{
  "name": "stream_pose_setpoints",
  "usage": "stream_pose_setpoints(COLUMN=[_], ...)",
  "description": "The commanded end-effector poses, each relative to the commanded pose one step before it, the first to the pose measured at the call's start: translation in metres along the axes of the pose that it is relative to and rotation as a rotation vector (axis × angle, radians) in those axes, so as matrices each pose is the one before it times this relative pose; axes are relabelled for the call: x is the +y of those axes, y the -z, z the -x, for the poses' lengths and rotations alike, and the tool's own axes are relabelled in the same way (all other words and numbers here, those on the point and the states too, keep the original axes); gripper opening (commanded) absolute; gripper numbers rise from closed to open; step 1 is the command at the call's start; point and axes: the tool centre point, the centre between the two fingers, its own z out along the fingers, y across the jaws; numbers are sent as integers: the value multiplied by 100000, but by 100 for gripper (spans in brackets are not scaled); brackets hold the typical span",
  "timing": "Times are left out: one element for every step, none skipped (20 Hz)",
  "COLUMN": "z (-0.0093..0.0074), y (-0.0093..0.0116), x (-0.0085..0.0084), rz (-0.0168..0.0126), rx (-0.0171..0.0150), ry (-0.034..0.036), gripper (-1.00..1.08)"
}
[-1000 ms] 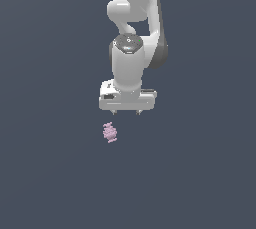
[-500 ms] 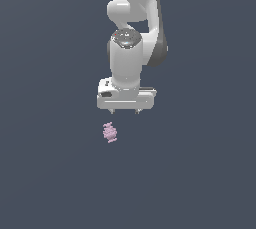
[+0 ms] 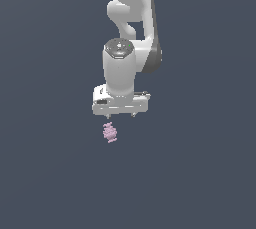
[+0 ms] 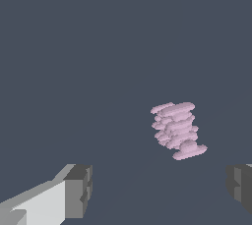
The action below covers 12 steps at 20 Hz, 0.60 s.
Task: Pick up the object and move it to a goal position.
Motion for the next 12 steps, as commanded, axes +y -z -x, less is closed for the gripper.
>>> stream_pose_setpoints(z=[-154,-60,-54,-45,-33,-20,-9,1,9,15,20,23], y=[-852,-386,-411,-437,-439,-417,-394,-372,-348,-325,-302,-278], x=[757,341,364,387,390,369,350,329,309,287,265,244], rz=[-282,-154,-178,-204,-219,-222,-221,-218,-213,-206,-197,-186], rx=[-650,-273,-284,-292,-283,-260,-236,-214,-193,-174,-155,-138], ry=[3484,1618,1713,1808,1806,1708,1605,1506,1404,1306,1208,1109], gripper=[100,100,100,100,100,100,100,100,100,100,100,100])
